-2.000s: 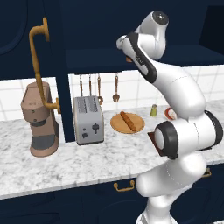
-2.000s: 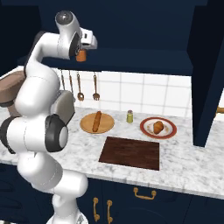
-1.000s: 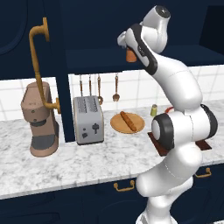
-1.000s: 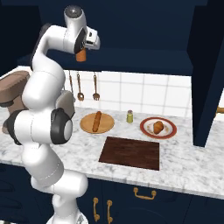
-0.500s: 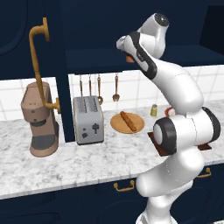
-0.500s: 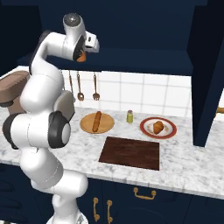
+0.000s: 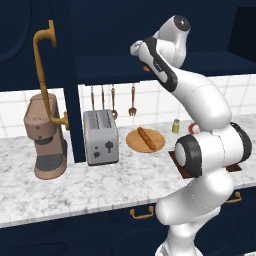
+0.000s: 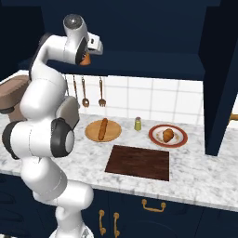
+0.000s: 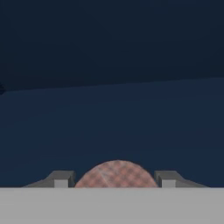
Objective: From the different types of pastries on the counter, select a croissant and place it on the cutting board. Then retrieve a jar of jam from the cabinet and place it alongside the croissant on the cutting board.
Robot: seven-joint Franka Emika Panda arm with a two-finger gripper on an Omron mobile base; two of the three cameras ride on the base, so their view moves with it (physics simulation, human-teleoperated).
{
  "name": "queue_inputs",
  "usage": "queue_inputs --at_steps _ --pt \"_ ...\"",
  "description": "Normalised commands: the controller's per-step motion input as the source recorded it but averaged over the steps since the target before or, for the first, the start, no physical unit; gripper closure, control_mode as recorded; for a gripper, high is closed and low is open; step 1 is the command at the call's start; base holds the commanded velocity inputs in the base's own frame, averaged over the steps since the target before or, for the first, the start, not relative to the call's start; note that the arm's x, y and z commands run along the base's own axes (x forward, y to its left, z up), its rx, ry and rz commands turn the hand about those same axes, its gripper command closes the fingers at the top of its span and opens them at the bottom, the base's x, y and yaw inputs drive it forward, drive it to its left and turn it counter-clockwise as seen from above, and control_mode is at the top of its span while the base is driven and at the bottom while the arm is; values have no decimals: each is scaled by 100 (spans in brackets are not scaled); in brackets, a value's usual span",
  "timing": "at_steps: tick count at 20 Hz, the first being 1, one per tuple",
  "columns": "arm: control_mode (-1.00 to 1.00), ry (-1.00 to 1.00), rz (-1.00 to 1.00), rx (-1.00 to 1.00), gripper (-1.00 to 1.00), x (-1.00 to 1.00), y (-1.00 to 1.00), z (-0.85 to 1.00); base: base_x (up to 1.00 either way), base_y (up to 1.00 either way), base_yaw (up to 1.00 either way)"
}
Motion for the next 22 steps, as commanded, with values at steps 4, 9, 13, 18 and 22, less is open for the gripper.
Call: queue_inputs --at_steps 4,9,13,18,22 --pt "-100 0 0 0 100 0 0 -6 0 0 0" --pt "-100 0 0 7 100 -47 -7 10 0 0 0" --pt "-100 0 0 7 100 -74 -1 4 0 0 0" --pt "-100 -3 0 1 100 -76 0 0 0 0 0" --pt "-100 -12 0 0 100 -91 0 0 0 0 0"
